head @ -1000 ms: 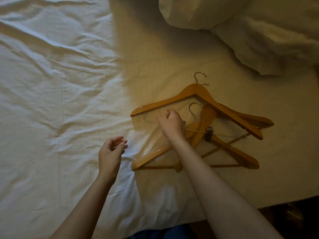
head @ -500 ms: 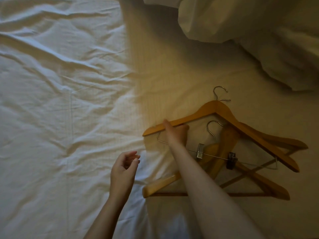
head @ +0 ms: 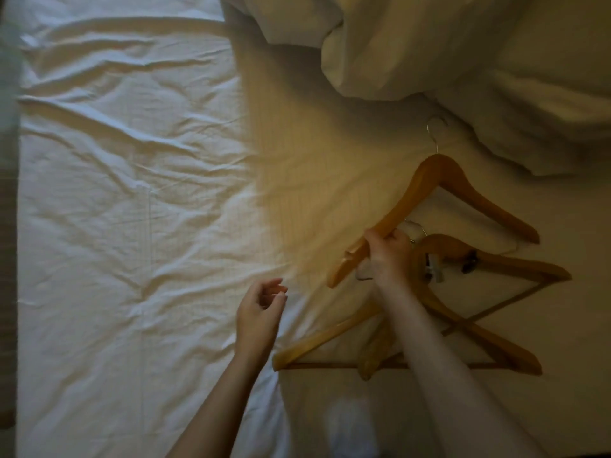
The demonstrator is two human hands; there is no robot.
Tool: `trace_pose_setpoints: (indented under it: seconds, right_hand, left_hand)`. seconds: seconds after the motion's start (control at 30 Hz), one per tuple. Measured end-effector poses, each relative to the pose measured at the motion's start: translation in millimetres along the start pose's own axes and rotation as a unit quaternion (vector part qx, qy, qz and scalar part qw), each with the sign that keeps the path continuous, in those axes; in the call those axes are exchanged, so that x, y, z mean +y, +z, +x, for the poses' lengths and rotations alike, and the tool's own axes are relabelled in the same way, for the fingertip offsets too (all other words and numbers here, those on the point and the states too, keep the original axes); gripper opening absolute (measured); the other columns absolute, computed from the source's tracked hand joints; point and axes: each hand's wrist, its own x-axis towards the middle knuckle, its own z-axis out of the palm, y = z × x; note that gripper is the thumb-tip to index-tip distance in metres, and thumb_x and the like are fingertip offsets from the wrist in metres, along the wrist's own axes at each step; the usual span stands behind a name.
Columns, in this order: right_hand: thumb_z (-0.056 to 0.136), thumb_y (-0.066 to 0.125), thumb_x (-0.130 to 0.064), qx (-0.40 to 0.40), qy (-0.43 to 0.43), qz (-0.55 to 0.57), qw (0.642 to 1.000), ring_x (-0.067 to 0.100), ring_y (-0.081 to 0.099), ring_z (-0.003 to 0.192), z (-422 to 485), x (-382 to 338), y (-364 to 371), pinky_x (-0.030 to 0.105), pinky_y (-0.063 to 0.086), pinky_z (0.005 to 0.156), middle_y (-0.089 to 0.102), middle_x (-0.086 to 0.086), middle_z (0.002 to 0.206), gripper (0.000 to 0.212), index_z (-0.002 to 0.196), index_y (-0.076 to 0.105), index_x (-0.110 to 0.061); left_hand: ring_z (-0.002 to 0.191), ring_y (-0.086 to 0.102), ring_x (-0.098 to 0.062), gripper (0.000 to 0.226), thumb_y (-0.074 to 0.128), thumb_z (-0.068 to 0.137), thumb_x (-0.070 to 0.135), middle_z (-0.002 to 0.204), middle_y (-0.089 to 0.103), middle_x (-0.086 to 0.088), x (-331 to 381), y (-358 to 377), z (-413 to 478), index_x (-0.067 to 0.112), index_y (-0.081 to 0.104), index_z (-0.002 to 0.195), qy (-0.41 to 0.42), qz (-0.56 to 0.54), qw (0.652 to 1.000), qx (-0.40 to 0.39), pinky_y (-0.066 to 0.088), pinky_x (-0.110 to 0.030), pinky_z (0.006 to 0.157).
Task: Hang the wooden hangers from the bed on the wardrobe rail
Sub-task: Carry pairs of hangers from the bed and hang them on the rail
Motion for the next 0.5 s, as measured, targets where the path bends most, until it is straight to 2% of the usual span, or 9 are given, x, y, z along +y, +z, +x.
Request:
trace_pose_setpoints:
  seconds: [0.1, 0.17, 0.23, 0.3, 0.4, 0.5]
  right_hand:
    - [0.084, 0.056, -0.010, 0.015, -0.019, 0.003, 1.000, 0.008, 0.050, 0.062, -16.0, -6.1, -36.8, 0.015, 0.045, 0.050, 0.053, -0.004, 0.074, 0.009, 0.093, 0.053, -0.011]
    - [0.084, 0.056, -0.011, 0.021, -0.029, -0.014, 0.999, 0.010, 0.048, 0.062, -27.6, -4.5, -61.2, 0.019, 0.044, 0.055, 0.051, -0.003, 0.073, 0.005, 0.085, 0.052, -0.014]
    - [0.084, 0.058, -0.013, 0.019, -0.036, -0.017, 0.999, 0.013, 0.052, 0.068, -38.3, 0.4, -83.5, 0.023, 0.045, 0.062, 0.055, -0.001, 0.078, 0.005, 0.087, 0.055, -0.014]
    - [0.085, 0.059, -0.011, 0.015, -0.040, -0.014, 0.999, 0.012, 0.052, 0.068, -45.7, 6.8, -103.2, 0.022, 0.043, 0.061, 0.055, -0.002, 0.078, 0.006, 0.089, 0.055, -0.013]
    - [0.086, 0.057, -0.010, 0.013, -0.042, -0.013, 0.999, 0.011, 0.048, 0.062, -49.8, 17.6, -130.1, 0.020, 0.040, 0.057, 0.050, -0.002, 0.073, 0.007, 0.087, 0.051, -0.013]
    - [0.086, 0.058, -0.012, 0.021, -0.032, -0.018, 0.999, 0.011, 0.048, 0.063, -49.3, 30.6, -153.9, 0.021, 0.040, 0.058, 0.050, -0.001, 0.074, 0.012, 0.081, 0.050, -0.019]
  left_hand:
    - [0.084, 0.063, -0.017, 0.025, 0.058, 0.085, 0.003, 0.087, 0.066, 0.001, -0.1, 24.8, -12.0, 0.027, 0.060, 0.091, 0.010, 0.012, 0.999, -0.031, 0.053, -0.026, 0.076]
    - [0.083, 0.062, -0.013, 0.022, 0.059, 0.084, 0.006, 0.087, 0.066, 0.003, -2.8, 42.0, -21.2, 0.024, 0.060, 0.096, 0.013, 0.032, 0.998, -0.056, 0.052, -0.018, 0.072]
    - [0.082, 0.061, -0.011, 0.019, 0.059, 0.085, 0.008, 0.088, 0.064, 0.003, -7.1, 60.8, -29.9, 0.023, 0.059, 0.098, -0.001, 0.033, 0.996, -0.085, 0.050, -0.010, 0.065]
    - [0.086, 0.059, -0.014, 0.019, 0.059, 0.086, 0.010, 0.091, 0.062, 0.002, -10.9, 81.1, -36.6, 0.019, 0.059, 0.103, -0.021, 0.042, 0.991, -0.126, 0.050, -0.012, 0.066]
    - [0.095, 0.059, -0.016, 0.028, 0.061, 0.085, 0.015, 0.101, 0.059, 0.000, -15.7, 112.0, -50.3, 0.015, 0.054, 0.112, -0.075, 0.089, 0.973, -0.198, 0.052, -0.025, 0.078]
    - [0.082, 0.060, -0.011, 0.037, 0.064, 0.082, 0.019, 0.095, 0.056, 0.005, -20.8, 132.1, -63.3, 0.017, 0.047, 0.114, -0.107, 0.137, 0.960, -0.219, 0.054, -0.024, 0.066]
